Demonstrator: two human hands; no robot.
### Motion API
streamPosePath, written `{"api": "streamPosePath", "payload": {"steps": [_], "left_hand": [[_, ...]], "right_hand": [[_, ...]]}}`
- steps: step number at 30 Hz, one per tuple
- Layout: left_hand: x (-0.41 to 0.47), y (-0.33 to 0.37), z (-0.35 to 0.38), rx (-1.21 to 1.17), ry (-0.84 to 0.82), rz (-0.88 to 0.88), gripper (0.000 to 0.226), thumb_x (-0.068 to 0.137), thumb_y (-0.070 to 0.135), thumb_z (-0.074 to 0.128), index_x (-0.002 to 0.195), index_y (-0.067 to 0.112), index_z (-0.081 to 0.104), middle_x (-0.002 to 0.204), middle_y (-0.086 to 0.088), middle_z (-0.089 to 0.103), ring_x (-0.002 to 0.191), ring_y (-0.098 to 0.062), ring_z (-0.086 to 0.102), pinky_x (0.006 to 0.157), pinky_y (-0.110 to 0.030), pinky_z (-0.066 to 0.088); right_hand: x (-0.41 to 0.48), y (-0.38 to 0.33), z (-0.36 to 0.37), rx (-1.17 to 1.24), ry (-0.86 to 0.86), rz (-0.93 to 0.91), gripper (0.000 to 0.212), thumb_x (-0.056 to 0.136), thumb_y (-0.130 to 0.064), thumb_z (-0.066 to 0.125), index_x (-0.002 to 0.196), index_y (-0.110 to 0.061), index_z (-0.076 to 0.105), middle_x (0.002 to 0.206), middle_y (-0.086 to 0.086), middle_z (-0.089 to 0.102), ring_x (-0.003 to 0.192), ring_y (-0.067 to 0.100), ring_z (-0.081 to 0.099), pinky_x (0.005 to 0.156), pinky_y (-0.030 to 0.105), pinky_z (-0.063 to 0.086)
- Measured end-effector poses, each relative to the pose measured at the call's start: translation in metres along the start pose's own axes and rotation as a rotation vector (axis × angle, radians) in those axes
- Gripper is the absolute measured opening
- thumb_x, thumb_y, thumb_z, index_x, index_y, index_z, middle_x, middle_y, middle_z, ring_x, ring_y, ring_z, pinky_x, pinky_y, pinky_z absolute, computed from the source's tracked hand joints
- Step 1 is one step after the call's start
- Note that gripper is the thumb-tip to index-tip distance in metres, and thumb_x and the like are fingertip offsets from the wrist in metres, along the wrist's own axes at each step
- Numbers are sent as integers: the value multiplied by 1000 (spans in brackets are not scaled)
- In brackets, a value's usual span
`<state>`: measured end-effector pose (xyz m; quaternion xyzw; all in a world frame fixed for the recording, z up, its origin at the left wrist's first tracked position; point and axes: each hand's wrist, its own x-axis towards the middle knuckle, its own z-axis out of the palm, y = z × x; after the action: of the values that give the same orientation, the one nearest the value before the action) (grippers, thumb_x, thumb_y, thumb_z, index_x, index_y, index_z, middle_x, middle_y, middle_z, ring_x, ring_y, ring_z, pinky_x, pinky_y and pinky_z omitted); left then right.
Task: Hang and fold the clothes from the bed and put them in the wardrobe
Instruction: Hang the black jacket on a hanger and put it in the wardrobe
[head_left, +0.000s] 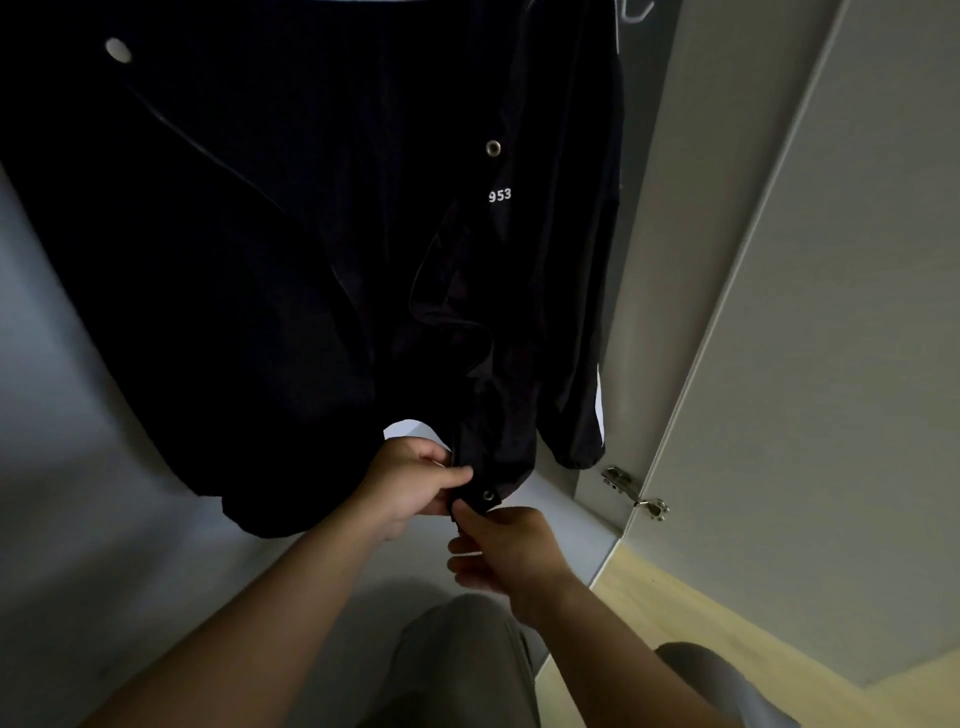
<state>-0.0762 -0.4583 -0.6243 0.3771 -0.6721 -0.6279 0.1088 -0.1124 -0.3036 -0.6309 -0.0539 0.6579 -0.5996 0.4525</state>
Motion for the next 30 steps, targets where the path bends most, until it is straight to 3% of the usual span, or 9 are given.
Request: {"api": "streamPosePath", "payload": {"steps": [5, 12, 17, 22, 25, 28, 30], "left_hand": [[11, -9, 6, -109, 7, -37, 20, 84, 6, 80, 82, 4, 60, 70, -9, 75, 65, -25, 75, 56, -31, 59], [17, -27, 3, -98, 43, -4, 22, 83, 12, 82, 78, 5, 62, 72, -11, 74, 67, -24, 75, 64, -33, 61], [21, -31, -4, -95, 77, -21, 22, 83, 14, 82, 78, 6, 62, 70, -8, 73, 63, -19, 73, 61, -30, 59], [24, -32, -14, -151, 23, -38, 18, 86, 21, 80, 91, 8, 70, 87, -12, 77, 75, -21, 76, 66, -29, 59], [28, -52, -30, -374, -86, -226, 33, 88, 32, 76, 115, 14, 68, 107, -7, 74, 98, -23, 72, 73, -32, 59], [32, -86, -56, -613, -11, -529, 51, 86, 26, 78, 125, 3, 55, 120, -20, 58, 100, -29, 65, 67, -35, 60], [37, -107, -68, -720, 103, -617, 59, 84, 26, 79, 127, 2, 47, 124, -23, 51, 99, -30, 65, 61, -34, 58]], "right_hand": [[15, 5, 7, 233, 136, -14, 22, 88, -19, 78, 91, 1, 70, 81, 15, 76, 76, 26, 76, 67, 31, 62], [38, 26, 16, -62, 397, -94, 23, 87, -29, 78, 75, -11, 72, 65, -3, 74, 66, 14, 74, 80, 41, 62], [51, 24, 21, -124, 380, -95, 22, 86, -29, 79, 72, -14, 72, 65, -4, 74, 68, 15, 74, 80, 42, 62], [59, 20, 24, 50, 292, 8, 19, 85, -20, 80, 82, -4, 70, 68, 3, 75, 68, 17, 75, 80, 41, 63], [63, 20, 23, 132, 287, 43, 19, 84, -14, 81, 85, 0, 69, 69, 7, 75, 68, 20, 76, 73, 35, 63], [64, 19, 25, 220, 287, 82, 19, 82, -10, 82, 87, 3, 68, 69, 11, 75, 68, 24, 76, 64, 31, 62], [63, 17, 28, 259, 276, 125, 19, 83, -9, 80, 90, 2, 68, 70, 12, 75, 66, 23, 76, 57, 28, 60]]}}
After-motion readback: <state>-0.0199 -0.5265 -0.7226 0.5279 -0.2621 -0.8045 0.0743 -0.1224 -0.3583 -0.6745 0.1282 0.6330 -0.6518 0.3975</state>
